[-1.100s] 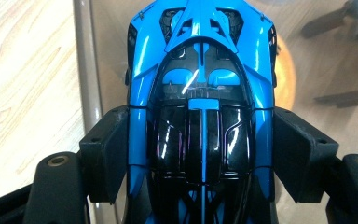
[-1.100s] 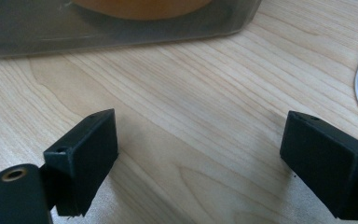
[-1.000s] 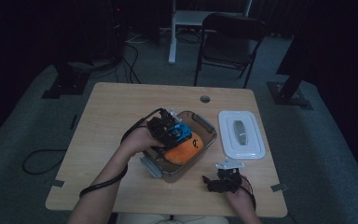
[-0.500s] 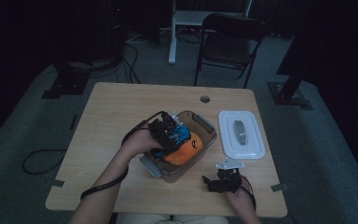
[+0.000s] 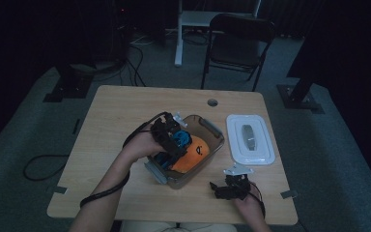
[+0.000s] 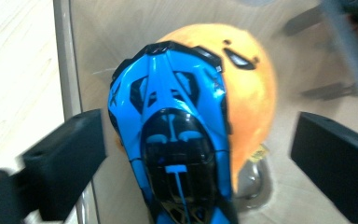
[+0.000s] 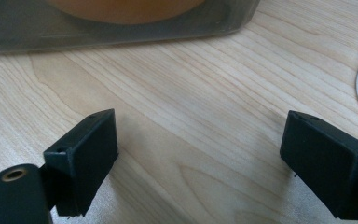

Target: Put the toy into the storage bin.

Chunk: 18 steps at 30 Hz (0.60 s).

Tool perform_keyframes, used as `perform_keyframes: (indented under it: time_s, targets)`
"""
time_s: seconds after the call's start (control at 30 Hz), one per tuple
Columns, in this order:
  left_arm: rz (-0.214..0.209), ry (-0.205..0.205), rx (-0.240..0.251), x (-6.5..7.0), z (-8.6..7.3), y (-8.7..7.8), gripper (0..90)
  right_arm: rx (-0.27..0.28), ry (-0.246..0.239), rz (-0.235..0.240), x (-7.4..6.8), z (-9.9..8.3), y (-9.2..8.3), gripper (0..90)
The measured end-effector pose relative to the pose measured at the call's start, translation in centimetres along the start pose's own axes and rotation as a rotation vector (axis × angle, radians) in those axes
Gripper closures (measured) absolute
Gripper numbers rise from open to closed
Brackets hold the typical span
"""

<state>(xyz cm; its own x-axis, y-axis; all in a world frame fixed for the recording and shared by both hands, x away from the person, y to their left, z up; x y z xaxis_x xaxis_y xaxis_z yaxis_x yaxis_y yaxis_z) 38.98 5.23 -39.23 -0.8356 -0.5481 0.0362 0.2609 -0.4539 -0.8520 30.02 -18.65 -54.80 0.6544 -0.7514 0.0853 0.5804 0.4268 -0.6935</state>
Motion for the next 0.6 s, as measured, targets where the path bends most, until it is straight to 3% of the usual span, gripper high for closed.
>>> perform_keyframes:
  time_s: [0.2,0.23,0.4,0.6]
  targets:
    - [0.022,0.003,0.048,-0.5,0.1,-1.5,4.1,0.0,-0.003,0.002,0.0,0.0,0.0,10.6]
    - [0.054,0.003,0.081,-1.0,-0.1,-1.7,4.1,0.0,-0.003,0.002,0.0,0.0,0.0,10.6]
    - [0.092,-0.033,0.146,-2.6,-0.9,-2.3,4.2,0.001,-0.004,0.002,0.1,0.0,0.0,10.6]
    - [0.118,-0.056,0.171,-4.4,-2.1,-2.0,4.5,-0.001,-0.005,0.002,0.2,0.0,0.0,10.6]
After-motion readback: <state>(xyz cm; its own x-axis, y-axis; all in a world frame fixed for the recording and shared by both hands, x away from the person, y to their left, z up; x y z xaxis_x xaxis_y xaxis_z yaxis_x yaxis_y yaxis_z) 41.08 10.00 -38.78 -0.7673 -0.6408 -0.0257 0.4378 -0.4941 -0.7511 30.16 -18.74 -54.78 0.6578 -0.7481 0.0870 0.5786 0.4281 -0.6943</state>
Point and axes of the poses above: each handheld gripper's, and its own axes: y roughly forward along the jaws, z roughly out of its top, x roughly to its right, the point moved 3 cm from there along y, roughly forward along the jaws, and after that the axes turned 7 degrees about -y, right-handed, at the moved point
